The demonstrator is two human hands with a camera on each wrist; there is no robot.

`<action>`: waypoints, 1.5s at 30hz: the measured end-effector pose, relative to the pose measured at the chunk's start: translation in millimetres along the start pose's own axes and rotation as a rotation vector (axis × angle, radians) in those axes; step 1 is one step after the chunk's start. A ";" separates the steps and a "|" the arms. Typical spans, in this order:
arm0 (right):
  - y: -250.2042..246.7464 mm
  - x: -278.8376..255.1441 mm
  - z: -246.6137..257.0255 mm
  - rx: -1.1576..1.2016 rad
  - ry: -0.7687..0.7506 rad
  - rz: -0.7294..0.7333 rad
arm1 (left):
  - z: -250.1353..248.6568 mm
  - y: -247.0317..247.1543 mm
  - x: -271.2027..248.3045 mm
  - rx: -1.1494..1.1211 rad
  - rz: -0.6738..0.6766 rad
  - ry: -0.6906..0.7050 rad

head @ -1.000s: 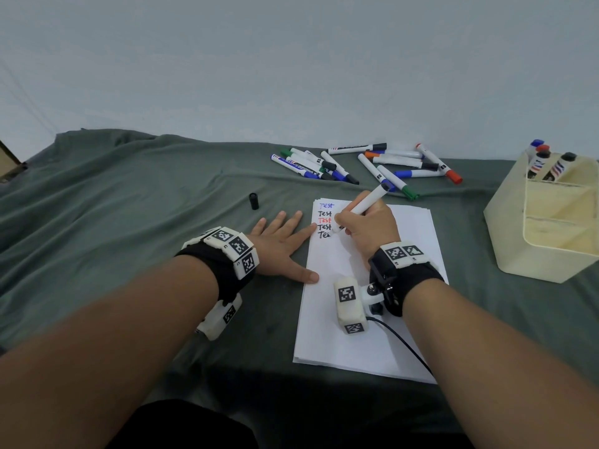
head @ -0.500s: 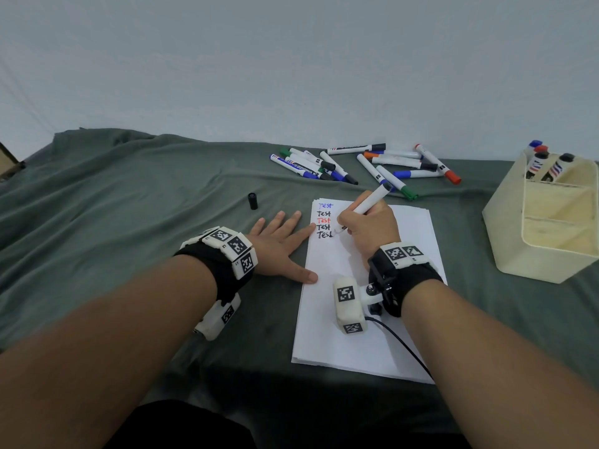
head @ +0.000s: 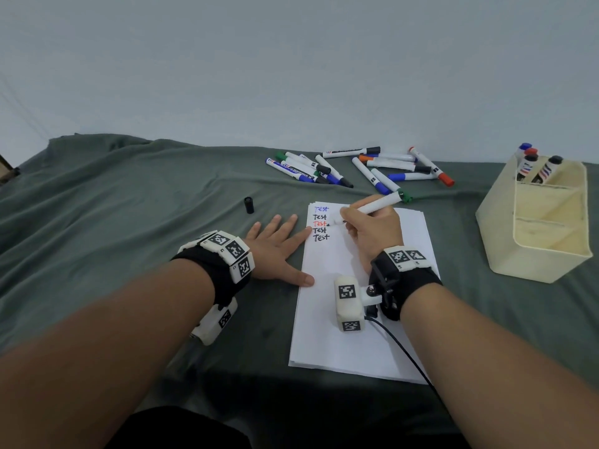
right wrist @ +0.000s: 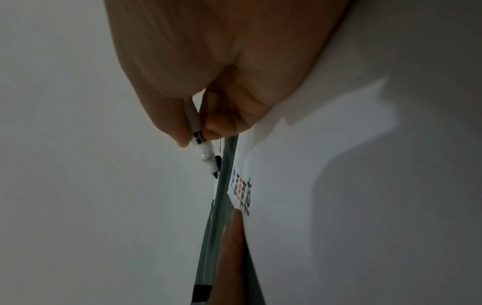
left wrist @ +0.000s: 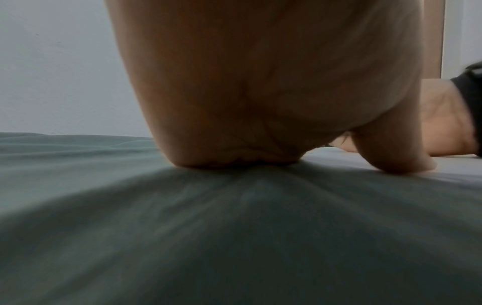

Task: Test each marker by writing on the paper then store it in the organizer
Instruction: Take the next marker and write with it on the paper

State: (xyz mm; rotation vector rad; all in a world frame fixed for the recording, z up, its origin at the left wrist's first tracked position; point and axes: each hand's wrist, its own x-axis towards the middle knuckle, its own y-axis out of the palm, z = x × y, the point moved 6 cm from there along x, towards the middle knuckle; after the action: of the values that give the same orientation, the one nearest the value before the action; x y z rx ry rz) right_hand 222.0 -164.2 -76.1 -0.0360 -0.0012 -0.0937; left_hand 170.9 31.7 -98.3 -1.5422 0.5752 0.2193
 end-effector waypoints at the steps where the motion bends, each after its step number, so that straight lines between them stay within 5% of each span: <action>1: -2.2 -0.3 -1.1 0.098 0.020 -0.008 | 0.1 0.0 0.3 -0.001 0.002 0.001; 13: -47.6 -2.2 -13.3 0.620 0.224 0.060 | 1.8 0.0 -0.6 -0.036 -0.014 0.010; 18: -47.0 -7.2 -14.3 0.589 0.161 0.175 | 0.8 -4.9 -4.8 -0.055 -0.055 0.001; 22: -45.1 -3.5 -14.9 0.474 0.111 0.199 | 2.9 -17.7 -6.0 -0.029 -0.191 -0.014; 25: -45.9 -4.9 -16.3 0.467 0.102 0.194 | 10.4 -40.9 -5.7 0.005 -0.421 -0.070; 28: -46.3 -6.9 -15.0 0.483 0.111 0.201 | 35.4 -61.7 -3.3 0.051 -0.590 -0.252; 31: -46.0 -8.8 -12.8 0.496 0.133 0.222 | 63.7 -69.8 2.5 0.009 -0.601 -0.405; 34: -46.2 -9.6 -12.2 0.495 0.142 0.231 | 73.0 -71.0 11.1 -0.055 -0.524 -0.392; 37: -45.7 -9.7 -13.6 0.491 0.142 0.245 | 67.1 -80.5 10.2 -0.172 -0.614 -0.369; 45: -44.6 -8.0 -15.3 0.488 0.117 0.278 | 1.1 -82.9 13.8 -0.388 -0.612 -0.126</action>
State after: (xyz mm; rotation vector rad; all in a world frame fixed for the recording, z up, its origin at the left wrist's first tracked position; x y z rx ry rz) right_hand 209.9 -208.4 -89.8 0.4566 0.0975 0.1844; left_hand 222.8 26.4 -32.4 -1.9881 -0.0634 -0.0478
